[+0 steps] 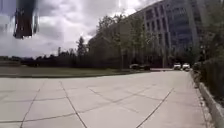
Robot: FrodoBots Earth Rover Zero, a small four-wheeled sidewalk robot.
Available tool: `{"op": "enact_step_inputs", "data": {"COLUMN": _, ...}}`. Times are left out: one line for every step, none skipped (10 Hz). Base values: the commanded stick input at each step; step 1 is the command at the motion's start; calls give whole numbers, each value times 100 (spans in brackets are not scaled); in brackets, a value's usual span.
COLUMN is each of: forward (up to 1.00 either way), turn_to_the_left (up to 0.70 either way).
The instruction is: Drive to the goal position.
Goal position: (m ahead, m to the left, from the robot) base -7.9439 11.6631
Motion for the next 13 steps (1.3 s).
{"op": "enact_step_inputs", "data": {"forward": 50, "turn_to_the_left": 50}}
{"op": "enact_step_inputs", "data": {"forward": 50, "turn_to_the_left": 50}}
{"op": "enact_step_inputs", "data": {"forward": 50, "turn_to_the_left": 50}}
{"op": "enact_step_inputs", "data": {"forward": 50, "turn_to_the_left": 50}}
{"op": "enact_step_inputs", "data": {"forward": 50, "turn_to_the_left": 50}}
{"op": "enact_step_inputs", "data": {"forward": 50, "turn_to_the_left": 50}}
{"op": "enact_step_inputs", "data": {"forward": 50, "turn_to_the_left": 50}}
{"op": "enact_step_inputs", "data": {"forward": 50, "turn_to_the_left": 50}}
{"op": "enact_step_inputs", "data": {"forward": 50, "turn_to_the_left": 50}}
{"op": "enact_step_inputs", "data": {"forward": 50, "turn_to_the_left": 50}}
{"op": "enact_step_inputs", "data": {"forward": 50, "turn_to_the_left": 50}}
{"op": "enact_step_inputs", "data": {"forward": 50, "turn_to_the_left": 50}}
{"op": "enact_step_inputs", "data": {"forward": 50, "turn_to_the_left": 50}}
